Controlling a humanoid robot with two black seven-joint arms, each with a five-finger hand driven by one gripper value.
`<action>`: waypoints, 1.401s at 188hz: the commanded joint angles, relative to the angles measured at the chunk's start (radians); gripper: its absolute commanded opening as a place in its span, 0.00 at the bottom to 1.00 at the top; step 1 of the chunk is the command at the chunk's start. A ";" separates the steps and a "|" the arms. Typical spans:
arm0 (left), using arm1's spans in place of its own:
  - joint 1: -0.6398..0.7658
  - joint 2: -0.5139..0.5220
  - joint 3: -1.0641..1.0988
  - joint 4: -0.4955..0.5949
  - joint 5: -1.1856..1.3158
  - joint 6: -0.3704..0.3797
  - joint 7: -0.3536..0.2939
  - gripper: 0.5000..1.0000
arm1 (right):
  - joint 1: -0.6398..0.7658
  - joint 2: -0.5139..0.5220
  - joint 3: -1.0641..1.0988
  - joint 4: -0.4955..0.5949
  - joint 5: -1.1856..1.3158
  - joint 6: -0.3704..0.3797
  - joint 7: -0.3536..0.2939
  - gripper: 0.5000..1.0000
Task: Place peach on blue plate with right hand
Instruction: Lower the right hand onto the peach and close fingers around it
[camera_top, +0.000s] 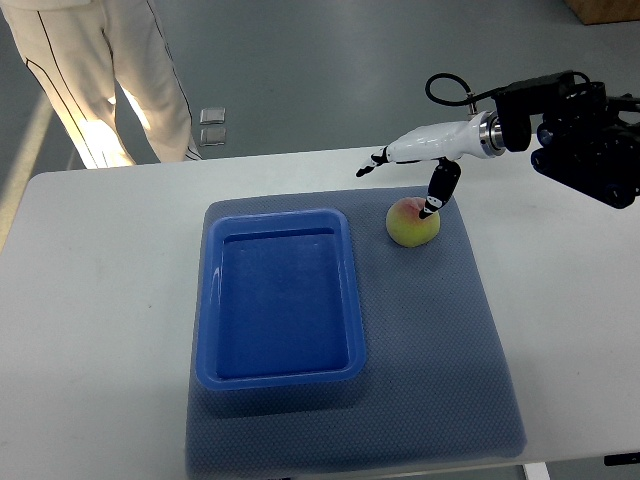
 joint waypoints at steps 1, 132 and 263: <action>0.000 0.000 0.000 0.000 0.001 0.000 0.000 1.00 | -0.008 0.008 -0.003 0.000 -0.045 -0.012 0.001 0.86; 0.000 0.000 0.000 0.000 0.001 0.000 0.000 1.00 | -0.113 0.051 0.000 -0.060 -0.035 -0.092 -0.014 0.86; 0.000 0.000 0.000 0.000 0.000 0.000 0.000 1.00 | -0.161 0.068 0.006 -0.067 -0.033 -0.153 -0.034 0.83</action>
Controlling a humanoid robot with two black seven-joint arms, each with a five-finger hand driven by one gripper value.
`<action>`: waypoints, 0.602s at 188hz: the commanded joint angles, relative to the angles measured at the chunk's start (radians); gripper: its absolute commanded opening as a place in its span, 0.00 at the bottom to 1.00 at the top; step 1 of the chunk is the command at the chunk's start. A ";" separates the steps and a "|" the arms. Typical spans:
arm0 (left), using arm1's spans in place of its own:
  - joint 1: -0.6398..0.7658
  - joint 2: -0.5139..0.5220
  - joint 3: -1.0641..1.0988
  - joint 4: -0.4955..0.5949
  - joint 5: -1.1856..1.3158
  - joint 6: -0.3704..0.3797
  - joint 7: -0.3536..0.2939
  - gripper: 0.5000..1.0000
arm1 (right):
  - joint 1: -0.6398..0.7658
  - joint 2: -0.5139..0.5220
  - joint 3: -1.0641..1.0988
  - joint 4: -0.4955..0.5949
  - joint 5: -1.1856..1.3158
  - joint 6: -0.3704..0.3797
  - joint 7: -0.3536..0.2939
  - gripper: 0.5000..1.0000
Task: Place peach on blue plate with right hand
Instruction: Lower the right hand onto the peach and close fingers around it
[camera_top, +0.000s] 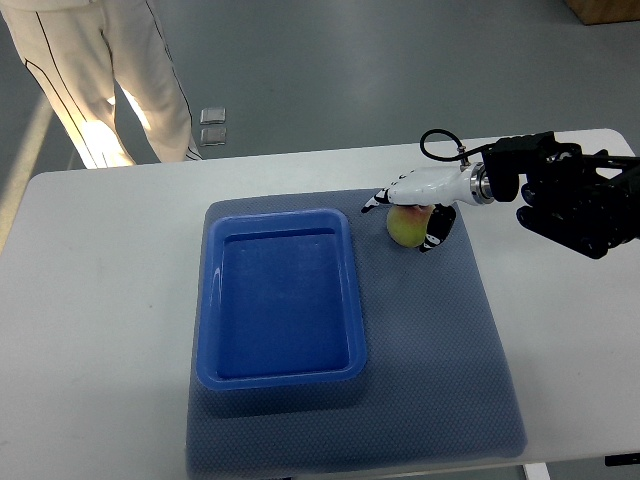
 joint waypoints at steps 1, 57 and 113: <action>0.000 0.000 0.000 0.000 0.000 0.000 0.000 1.00 | -0.006 0.002 0.002 0.000 0.000 -0.004 0.003 0.83; 0.000 0.000 0.000 0.000 0.000 0.000 0.000 1.00 | -0.017 0.002 0.004 -0.006 0.000 -0.010 0.003 0.65; 0.000 0.000 0.000 0.000 0.000 0.000 0.000 1.00 | -0.018 0.009 0.004 -0.026 0.000 -0.012 -0.001 0.44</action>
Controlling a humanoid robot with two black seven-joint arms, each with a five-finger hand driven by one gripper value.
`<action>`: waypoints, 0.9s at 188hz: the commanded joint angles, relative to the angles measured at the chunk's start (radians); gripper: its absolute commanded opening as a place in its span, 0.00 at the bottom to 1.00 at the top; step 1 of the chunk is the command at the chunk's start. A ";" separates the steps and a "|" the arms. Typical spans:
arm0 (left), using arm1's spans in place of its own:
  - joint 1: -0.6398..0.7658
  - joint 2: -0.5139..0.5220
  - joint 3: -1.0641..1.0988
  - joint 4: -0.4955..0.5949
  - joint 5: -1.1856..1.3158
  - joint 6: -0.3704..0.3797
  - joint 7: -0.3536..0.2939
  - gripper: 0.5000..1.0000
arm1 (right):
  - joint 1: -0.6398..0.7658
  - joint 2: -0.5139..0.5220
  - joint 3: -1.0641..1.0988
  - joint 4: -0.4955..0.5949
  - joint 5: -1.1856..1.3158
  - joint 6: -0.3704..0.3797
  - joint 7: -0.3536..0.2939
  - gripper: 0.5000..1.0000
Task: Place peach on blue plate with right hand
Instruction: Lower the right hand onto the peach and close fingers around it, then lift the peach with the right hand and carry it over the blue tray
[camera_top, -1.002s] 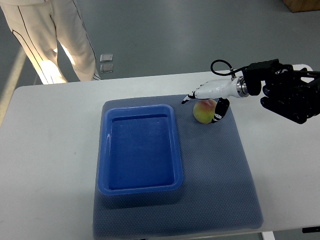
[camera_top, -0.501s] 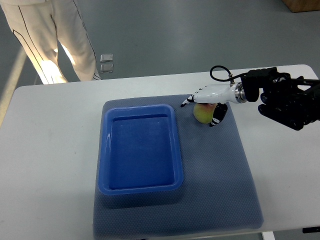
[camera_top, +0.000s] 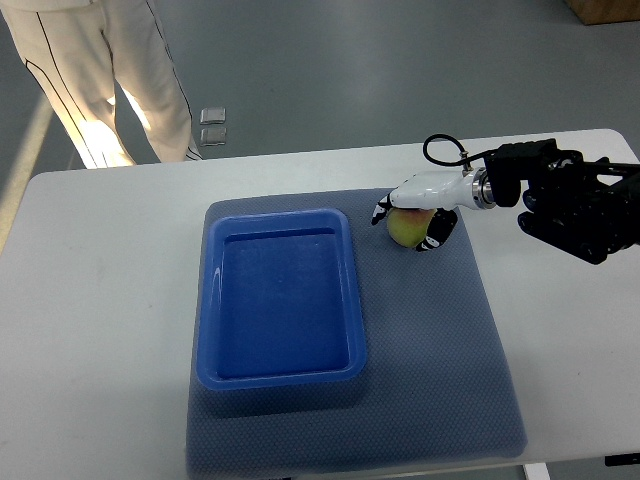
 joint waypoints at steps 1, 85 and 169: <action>0.000 0.000 0.000 0.000 0.000 0.000 0.000 1.00 | 0.000 0.004 0.000 -0.005 0.000 0.000 -0.001 0.42; 0.000 0.000 0.000 0.000 0.000 0.000 0.000 1.00 | 0.015 0.001 0.008 -0.003 0.003 0.003 0.002 0.27; 0.000 0.000 0.000 0.000 0.001 0.000 0.000 1.00 | 0.107 0.050 0.008 0.005 0.017 0.018 0.010 0.30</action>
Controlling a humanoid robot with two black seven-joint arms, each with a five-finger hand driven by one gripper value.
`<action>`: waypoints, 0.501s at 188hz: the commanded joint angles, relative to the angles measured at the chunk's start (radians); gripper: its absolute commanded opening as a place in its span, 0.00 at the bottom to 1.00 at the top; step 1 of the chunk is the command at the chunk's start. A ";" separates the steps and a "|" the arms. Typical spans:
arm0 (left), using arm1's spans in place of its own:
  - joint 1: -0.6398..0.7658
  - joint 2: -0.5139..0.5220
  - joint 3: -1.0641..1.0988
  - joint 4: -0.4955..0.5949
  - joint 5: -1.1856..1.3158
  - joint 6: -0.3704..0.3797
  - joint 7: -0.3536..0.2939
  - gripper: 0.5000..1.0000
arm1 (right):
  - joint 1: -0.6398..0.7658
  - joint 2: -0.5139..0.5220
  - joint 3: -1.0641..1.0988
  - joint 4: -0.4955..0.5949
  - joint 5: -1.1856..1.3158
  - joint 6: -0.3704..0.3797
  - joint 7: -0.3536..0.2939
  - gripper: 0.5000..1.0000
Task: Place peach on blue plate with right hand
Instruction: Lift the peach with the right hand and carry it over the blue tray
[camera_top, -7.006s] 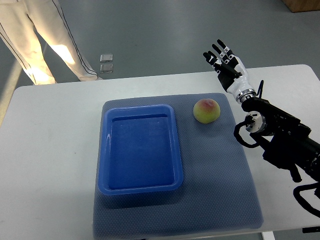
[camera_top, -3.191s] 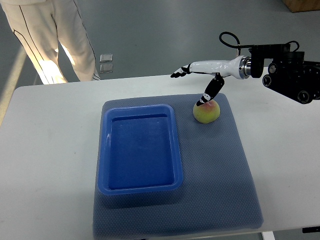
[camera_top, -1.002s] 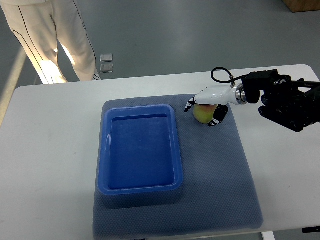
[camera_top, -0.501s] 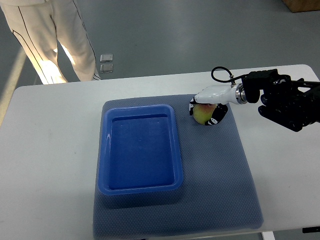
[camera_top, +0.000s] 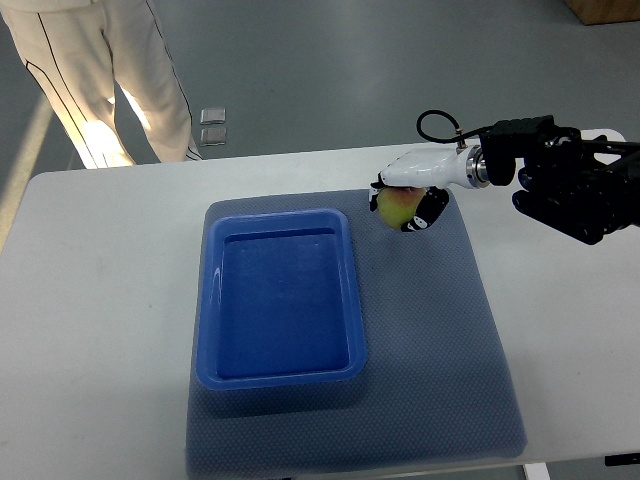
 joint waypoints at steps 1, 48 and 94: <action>0.000 0.000 0.000 0.000 0.001 0.000 0.000 1.00 | 0.032 0.032 0.000 0.000 0.000 0.006 0.001 0.30; 0.000 0.000 0.000 0.000 -0.001 0.000 0.000 1.00 | 0.079 0.109 0.000 0.000 0.000 0.008 0.001 0.31; 0.000 0.000 0.000 0.000 0.000 0.000 0.000 1.00 | 0.112 0.229 0.001 0.003 0.002 0.006 0.002 0.34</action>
